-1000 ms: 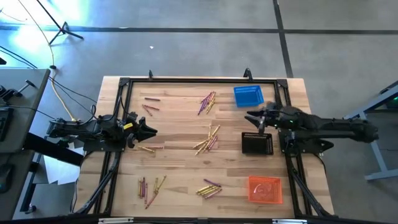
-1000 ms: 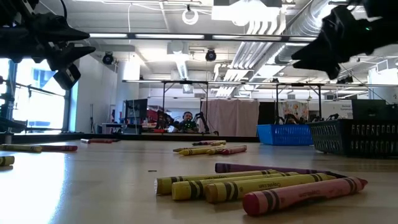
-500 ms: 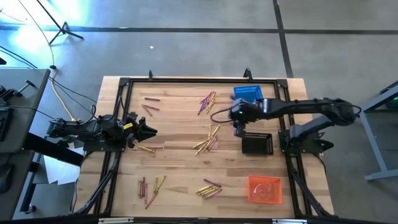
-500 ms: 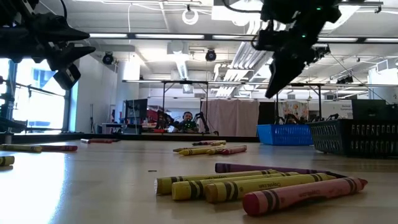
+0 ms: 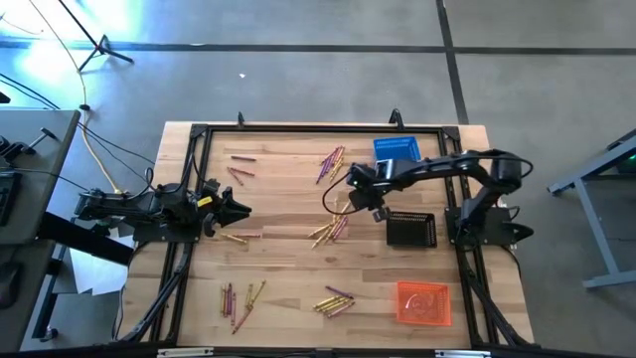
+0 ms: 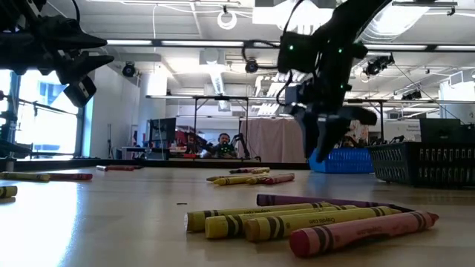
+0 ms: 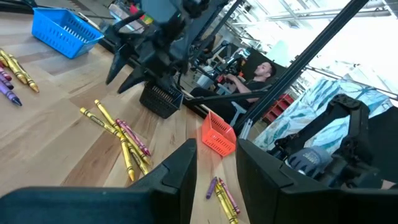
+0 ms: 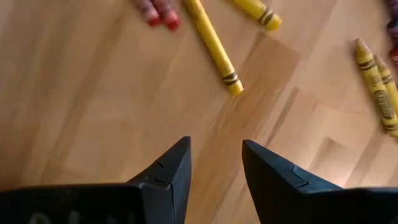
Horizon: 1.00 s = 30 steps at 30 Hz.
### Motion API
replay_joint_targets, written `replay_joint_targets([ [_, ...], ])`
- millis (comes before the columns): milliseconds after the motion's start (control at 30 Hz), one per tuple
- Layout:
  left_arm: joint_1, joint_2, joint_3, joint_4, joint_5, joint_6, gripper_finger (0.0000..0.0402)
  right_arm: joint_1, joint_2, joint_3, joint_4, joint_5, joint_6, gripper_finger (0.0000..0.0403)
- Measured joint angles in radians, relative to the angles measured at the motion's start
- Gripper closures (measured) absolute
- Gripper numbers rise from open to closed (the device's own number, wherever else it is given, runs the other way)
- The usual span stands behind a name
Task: Sort crayons
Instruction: Put the yellow crayon into the blue bin
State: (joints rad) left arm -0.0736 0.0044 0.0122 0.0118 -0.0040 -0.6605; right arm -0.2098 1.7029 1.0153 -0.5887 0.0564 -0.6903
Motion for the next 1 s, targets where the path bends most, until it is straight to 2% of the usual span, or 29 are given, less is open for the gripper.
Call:
replay_joint_targets([
  [200, 0.0, 0.0, 0.0, 0.0, 0.0, 0.0, 0.0302, 0.002, 0.038, 0.0, 0.112, 0.043, 0.008, 0.0273],
  [500, 0.0, 0.0, 0.0, 0.0, 0.0, 0.0, 0.0302, 0.012, 0.053, 0.0, 0.147, -0.05, 0.047, 0.0273],
  [733, 0.0, 0.0, 0.0, 0.0, 0.0, 0.0, 0.0302, 0.05, 0.097, 0.0, 0.174, -0.045, -0.024, 0.0273],
  [1000, 0.0, 0.0, 0.0, 0.0, 0.0, 0.0, 0.0302, 0.047, 0.109, 0.001, 0.23, -0.042, -0.022, 0.0273],
])
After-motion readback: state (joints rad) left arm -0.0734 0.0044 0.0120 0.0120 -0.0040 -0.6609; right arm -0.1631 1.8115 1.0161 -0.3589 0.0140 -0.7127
